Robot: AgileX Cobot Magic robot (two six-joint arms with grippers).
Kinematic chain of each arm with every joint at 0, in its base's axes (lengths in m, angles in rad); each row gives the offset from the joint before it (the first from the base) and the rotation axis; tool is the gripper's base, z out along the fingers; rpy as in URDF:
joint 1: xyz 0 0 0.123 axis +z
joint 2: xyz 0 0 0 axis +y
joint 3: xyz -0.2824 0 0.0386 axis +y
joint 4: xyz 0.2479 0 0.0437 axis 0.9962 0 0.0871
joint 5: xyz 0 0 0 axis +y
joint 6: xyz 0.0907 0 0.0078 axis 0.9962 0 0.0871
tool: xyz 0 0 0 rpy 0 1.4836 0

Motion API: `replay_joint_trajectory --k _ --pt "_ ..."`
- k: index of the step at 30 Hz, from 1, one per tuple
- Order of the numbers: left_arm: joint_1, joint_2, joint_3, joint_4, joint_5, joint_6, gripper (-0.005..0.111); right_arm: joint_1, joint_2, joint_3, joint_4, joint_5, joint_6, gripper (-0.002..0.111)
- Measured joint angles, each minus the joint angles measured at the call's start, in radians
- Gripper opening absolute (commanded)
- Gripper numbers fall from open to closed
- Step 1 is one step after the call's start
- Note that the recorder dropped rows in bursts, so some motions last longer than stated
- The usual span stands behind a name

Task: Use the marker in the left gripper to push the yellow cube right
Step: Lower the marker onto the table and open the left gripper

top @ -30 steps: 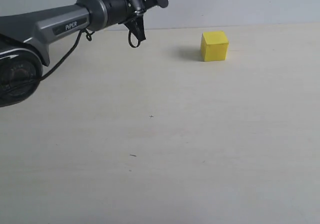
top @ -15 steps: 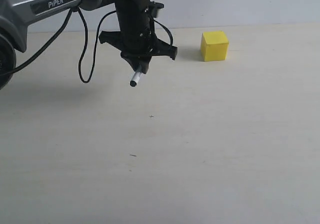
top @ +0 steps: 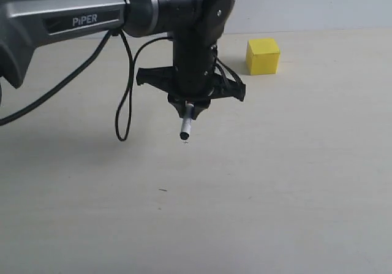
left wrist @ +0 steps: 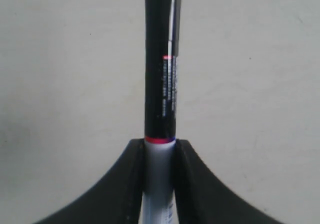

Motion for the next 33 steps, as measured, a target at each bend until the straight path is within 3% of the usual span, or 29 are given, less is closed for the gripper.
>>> replay_joint_trajectory --k 20,33 --pt "-0.02 -0.015 0.035 0.013 -0.048 -0.137 0.0 0.0 0.0 0.0 0.0 0.0 0.0 0.0" --pt "-0.016 -0.105 0.291 -0.029 -0.254 -0.181 0.0 0.0 0.0 0.0 0.0 0.0 0.0 0.0"
